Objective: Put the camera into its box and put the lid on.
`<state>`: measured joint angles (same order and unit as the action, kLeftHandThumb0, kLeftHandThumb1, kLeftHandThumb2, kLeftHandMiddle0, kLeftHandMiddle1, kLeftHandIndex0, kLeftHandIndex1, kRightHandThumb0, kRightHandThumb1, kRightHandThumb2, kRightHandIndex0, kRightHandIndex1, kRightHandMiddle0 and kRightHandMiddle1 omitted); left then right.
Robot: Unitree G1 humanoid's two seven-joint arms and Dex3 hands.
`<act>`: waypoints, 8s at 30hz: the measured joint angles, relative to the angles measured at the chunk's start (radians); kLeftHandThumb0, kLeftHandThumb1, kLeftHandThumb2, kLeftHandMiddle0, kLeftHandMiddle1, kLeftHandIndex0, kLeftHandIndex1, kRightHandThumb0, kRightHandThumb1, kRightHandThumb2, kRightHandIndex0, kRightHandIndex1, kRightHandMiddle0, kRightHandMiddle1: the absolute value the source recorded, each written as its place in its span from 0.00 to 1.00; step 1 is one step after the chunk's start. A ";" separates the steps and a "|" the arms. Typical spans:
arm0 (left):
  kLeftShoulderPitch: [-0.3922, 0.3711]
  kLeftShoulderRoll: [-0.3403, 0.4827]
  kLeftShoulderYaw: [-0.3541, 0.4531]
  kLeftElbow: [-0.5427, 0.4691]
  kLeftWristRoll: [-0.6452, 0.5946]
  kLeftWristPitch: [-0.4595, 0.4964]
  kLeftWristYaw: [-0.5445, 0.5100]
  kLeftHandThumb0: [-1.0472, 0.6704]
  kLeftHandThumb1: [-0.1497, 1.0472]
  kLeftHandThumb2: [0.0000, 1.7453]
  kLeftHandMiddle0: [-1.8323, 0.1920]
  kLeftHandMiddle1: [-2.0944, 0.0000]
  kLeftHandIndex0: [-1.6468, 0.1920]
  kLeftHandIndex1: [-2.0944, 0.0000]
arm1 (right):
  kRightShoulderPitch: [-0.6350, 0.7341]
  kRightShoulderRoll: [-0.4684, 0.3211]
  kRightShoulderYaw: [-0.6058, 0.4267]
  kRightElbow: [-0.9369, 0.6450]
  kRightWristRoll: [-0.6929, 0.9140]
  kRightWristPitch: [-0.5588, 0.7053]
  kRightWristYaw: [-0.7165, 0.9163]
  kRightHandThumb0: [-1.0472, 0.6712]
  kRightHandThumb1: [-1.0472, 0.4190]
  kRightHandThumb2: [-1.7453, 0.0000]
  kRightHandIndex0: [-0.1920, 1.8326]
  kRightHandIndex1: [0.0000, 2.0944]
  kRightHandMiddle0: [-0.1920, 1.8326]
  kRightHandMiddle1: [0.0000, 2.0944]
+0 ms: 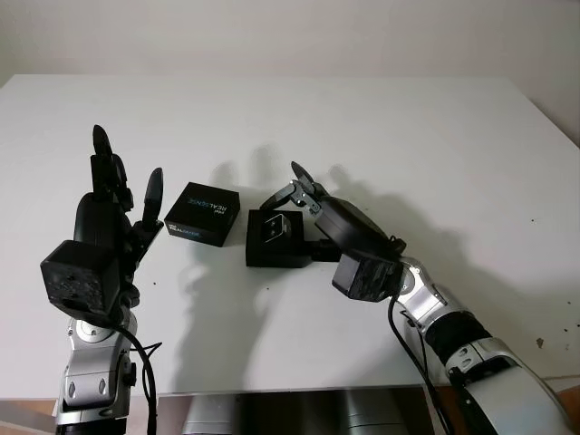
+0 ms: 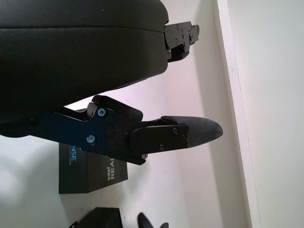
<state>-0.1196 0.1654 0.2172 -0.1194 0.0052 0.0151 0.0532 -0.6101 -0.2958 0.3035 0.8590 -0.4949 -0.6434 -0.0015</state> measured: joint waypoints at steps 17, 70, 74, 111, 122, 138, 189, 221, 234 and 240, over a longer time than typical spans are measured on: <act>0.001 0.000 0.000 0.000 0.009 -0.002 0.000 0.24 1.00 0.27 0.97 0.98 0.98 1.00 | 0.131 -0.096 -0.035 -0.312 -0.040 0.011 -0.062 0.22 0.00 0.87 0.00 0.00 0.02 0.04; -0.010 -0.008 -0.019 0.005 0.013 0.004 0.013 0.25 1.00 0.29 0.98 0.98 0.99 1.00 | 0.046 -0.099 0.115 -0.941 -0.537 0.648 0.380 0.16 0.05 0.97 0.23 0.03 0.19 0.38; -0.010 -0.008 -0.020 0.014 0.017 0.000 0.019 0.26 1.00 0.29 0.98 0.98 0.99 1.00 | 0.046 -0.103 0.121 -0.943 -0.562 0.648 0.385 0.15 0.05 0.97 0.24 0.03 0.18 0.42; -0.010 -0.009 -0.022 0.017 0.012 -0.003 0.020 0.25 1.00 0.28 0.98 0.97 0.99 1.00 | 0.060 -0.080 0.154 -0.840 -0.601 0.671 0.236 0.16 0.02 0.97 0.27 0.03 0.12 0.71; -0.010 -0.009 -0.022 0.011 0.012 0.004 0.020 0.26 1.00 0.28 0.98 0.98 1.00 1.00 | 0.059 -0.074 0.165 -0.813 -0.601 0.668 0.220 0.18 0.03 0.97 0.28 0.03 0.14 0.73; -0.010 -0.010 -0.022 0.006 0.011 0.004 0.021 0.25 1.00 0.28 0.98 0.98 0.99 1.00 | 0.024 -0.069 0.189 -0.759 -0.608 0.675 0.240 0.23 0.02 0.97 0.28 0.03 0.16 0.70; -0.003 -0.011 -0.022 -0.008 0.012 0.011 0.012 0.25 1.00 0.27 0.98 0.97 0.99 1.00 | 0.011 -0.083 0.187 -0.644 -0.490 0.525 0.077 0.25 0.02 0.97 0.27 0.10 0.15 0.64; -0.003 -0.011 -0.023 -0.011 0.011 0.017 0.011 0.25 1.00 0.28 0.99 0.98 0.99 1.00 | 0.089 -0.079 0.186 -0.847 -0.639 0.709 0.238 0.18 0.02 0.97 0.26 0.03 0.16 0.58; -0.004 -0.011 -0.029 -0.016 0.012 0.023 0.012 0.26 1.00 0.28 0.99 0.98 1.00 1.00 | 0.064 -0.058 0.186 -0.785 -0.607 0.712 0.218 0.19 0.01 0.97 0.29 0.04 0.19 0.72; -0.004 -0.011 -0.030 -0.018 0.014 0.025 0.014 0.26 1.00 0.29 0.98 0.97 0.99 1.00 | 0.053 -0.061 0.194 -0.786 -0.624 0.712 0.241 0.19 0.00 0.96 0.30 0.04 0.18 0.72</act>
<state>-0.1231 0.1545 0.1868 -0.1377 0.0189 0.0400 0.0670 -0.5575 -0.3569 0.4978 0.0735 -1.1189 0.0688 0.2393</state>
